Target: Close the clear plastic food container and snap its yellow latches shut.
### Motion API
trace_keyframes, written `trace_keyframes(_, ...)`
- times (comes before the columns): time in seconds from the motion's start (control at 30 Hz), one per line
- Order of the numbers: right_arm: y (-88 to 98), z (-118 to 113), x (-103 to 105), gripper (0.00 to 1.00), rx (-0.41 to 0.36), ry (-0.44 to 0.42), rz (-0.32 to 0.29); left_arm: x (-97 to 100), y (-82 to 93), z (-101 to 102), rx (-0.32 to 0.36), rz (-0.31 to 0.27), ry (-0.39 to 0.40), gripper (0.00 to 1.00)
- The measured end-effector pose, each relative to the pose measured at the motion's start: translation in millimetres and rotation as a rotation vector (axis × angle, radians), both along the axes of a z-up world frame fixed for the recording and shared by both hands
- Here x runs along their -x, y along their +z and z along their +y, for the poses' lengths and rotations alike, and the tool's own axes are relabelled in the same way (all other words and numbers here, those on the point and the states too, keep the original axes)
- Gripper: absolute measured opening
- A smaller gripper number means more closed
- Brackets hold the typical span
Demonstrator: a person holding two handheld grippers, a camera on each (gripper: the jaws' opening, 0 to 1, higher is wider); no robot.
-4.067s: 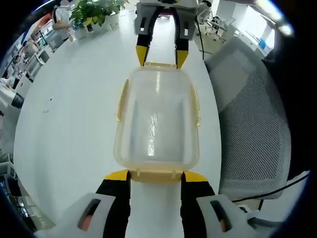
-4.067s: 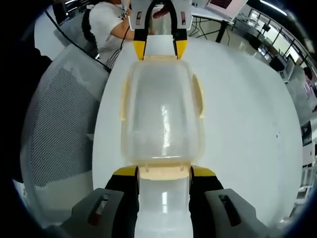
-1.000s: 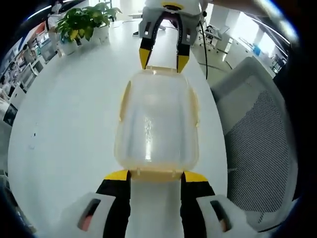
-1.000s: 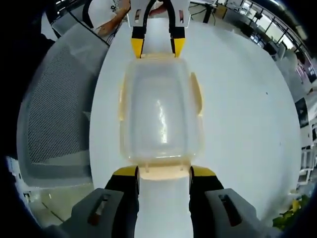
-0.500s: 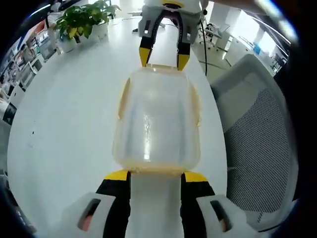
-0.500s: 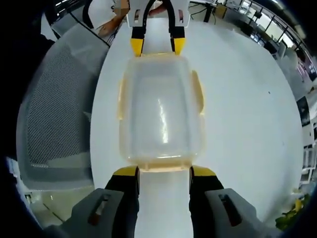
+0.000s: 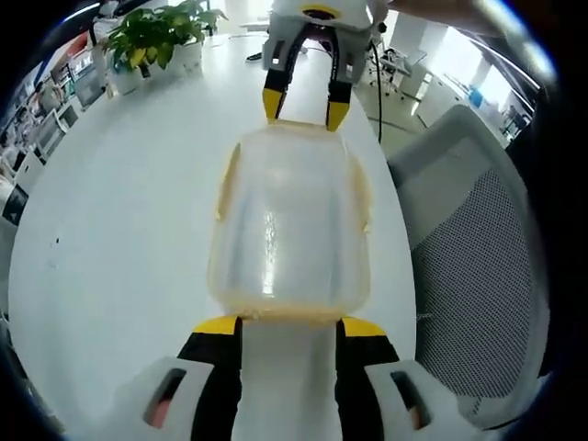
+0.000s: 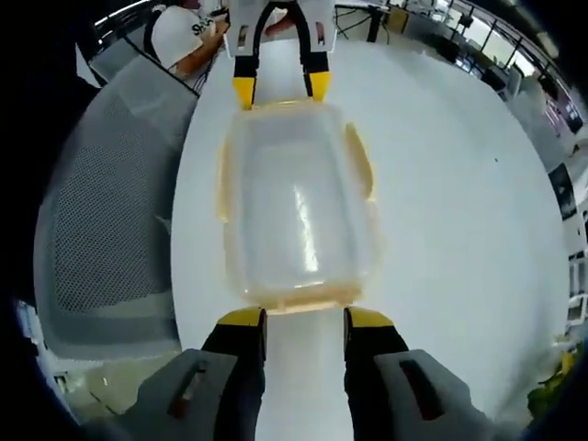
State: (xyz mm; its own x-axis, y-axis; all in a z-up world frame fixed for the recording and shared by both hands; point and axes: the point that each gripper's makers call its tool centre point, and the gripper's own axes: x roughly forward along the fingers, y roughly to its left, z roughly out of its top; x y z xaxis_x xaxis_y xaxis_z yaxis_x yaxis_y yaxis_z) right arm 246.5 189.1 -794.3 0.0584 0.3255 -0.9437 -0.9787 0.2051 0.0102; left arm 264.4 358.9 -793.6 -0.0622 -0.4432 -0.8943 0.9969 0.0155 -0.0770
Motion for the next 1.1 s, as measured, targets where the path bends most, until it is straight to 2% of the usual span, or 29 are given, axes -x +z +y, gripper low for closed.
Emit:
trace_keyframes(0.07,-1.2,-6,0,0.35,0.028,-0.002,-0.015,0.5,-1.4,2,-0.011,0.012,0.010,0.34)
trace_keyframes(0.13,0.5,-8,0,0.35,0.024,-0.025,-0.009,1.9,-3.2,6,-0.028,0.010,0.004,0.34)
trace_keyframes(0.23,6.3,-8,-2,0.35,-0.004,-0.054,-0.009,1.3,-3.1,9,-0.036,-0.004,0.010,0.34)
trace_keyframes(0.3,9.7,-4,2,0.36,-0.043,-0.090,0.025,0.1,-2.0,11,-0.029,-0.011,0.026,0.34)
trace_keyframes(0.4,14.8,-3,-1,0.35,-0.069,-0.114,0.019,1.2,2.6,8,0.025,0.019,0.103,0.35)
trace_keyframes(0.5,16.8,-4,-2,0.34,-0.083,-0.150,0.029,0.2,4.9,10,0.049,0.025,0.171,0.34)
trace_keyframes(0.53,18.0,-4,-2,0.34,-0.098,-0.173,0.038,-0.5,5.6,11,0.056,0.029,0.216,0.34)
trace_keyframes(0.6,19.3,-4,0,0.34,-0.126,-0.215,0.072,2.1,6.8,11,0.066,0.079,0.300,0.34)
trace_keyframes(0.63,19.8,-4,0,0.34,-0.135,-0.236,0.078,3.0,7.8,10,0.082,0.092,0.309,0.34)
trace_keyframes(0.73,23.0,-6,-4,0.36,-0.161,-0.280,0.081,2.5,9.0,11,0.093,0.138,0.391,0.33)
trace_keyframes(0.77,24.7,-6,-5,0.36,-0.173,-0.299,0.084,0.7,10.5,10,0.116,0.154,0.428,0.33)
trace_keyframes(0.87,27.6,-5,-7,0.40,-0.203,-0.338,0.084,-0.7,13.2,12,0.129,0.167,0.456,0.33)
trace_keyframes(0.93,29.3,-2,-7,0.39,-0.225,-0.366,0.099,0.3,14.8,11,0.149,0.202,0.508,0.33)
trace_keyframes(1.03,28.6,0,-10,0.37,-0.249,-0.423,0.102,1.1,19.1,6,0.207,0.291,0.623,0.33)
trace_keyframes(1.07,27.3,-1,-12,0.35,-0.252,-0.448,0.102,-2.2,19.9,5,0.229,0.316,0.686,0.32)
trace_keyframes(1.1,26.1,-2,-12,0.32,-0.253,-0.474,0.104,-5.6,19.4,7,0.234,0.313,0.720,0.30)
